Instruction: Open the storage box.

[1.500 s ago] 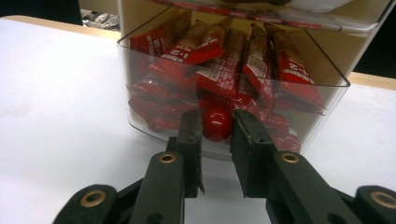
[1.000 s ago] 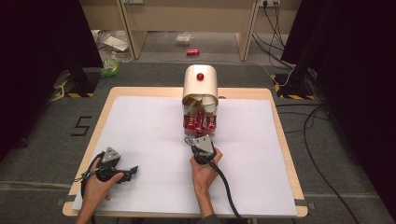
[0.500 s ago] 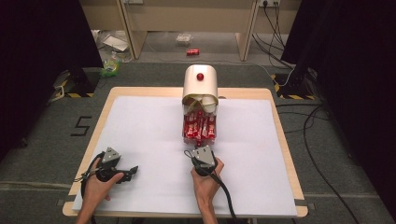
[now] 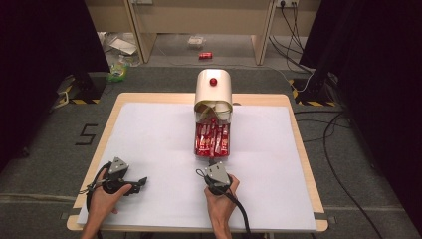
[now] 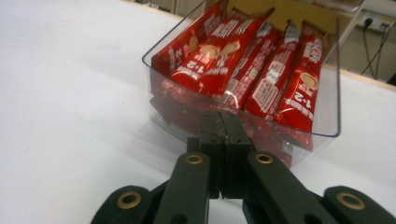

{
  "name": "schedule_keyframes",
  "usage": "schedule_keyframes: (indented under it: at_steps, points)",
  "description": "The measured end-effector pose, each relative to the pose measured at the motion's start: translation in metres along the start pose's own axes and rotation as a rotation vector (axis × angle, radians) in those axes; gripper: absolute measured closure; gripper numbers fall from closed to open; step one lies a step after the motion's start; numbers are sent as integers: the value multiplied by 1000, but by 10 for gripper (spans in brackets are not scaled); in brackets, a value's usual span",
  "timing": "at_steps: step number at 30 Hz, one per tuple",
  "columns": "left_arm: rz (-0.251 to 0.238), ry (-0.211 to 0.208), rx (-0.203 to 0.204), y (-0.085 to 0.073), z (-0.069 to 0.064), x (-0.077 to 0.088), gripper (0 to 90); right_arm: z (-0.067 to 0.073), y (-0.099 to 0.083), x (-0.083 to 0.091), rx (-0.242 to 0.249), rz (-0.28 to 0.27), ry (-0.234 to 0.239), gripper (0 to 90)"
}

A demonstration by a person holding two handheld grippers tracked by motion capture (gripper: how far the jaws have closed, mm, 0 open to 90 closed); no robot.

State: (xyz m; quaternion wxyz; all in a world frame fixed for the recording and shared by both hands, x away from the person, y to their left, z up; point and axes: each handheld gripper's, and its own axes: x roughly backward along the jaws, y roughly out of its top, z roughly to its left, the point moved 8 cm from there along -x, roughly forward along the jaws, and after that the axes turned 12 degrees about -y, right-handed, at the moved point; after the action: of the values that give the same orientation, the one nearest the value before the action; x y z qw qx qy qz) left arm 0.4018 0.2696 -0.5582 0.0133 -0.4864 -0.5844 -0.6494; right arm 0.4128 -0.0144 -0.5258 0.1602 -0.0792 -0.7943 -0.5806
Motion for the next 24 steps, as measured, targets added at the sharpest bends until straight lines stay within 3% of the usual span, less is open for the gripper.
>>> schedule_keyframes:
  at_steps: [13,24]
  points:
    - [0,0,0,0,0,0,99,-4,1,3,-44,-20,46,787]
    - [1,0,0,0,0,0,98,-23,11,14,-95,-39,95,717]
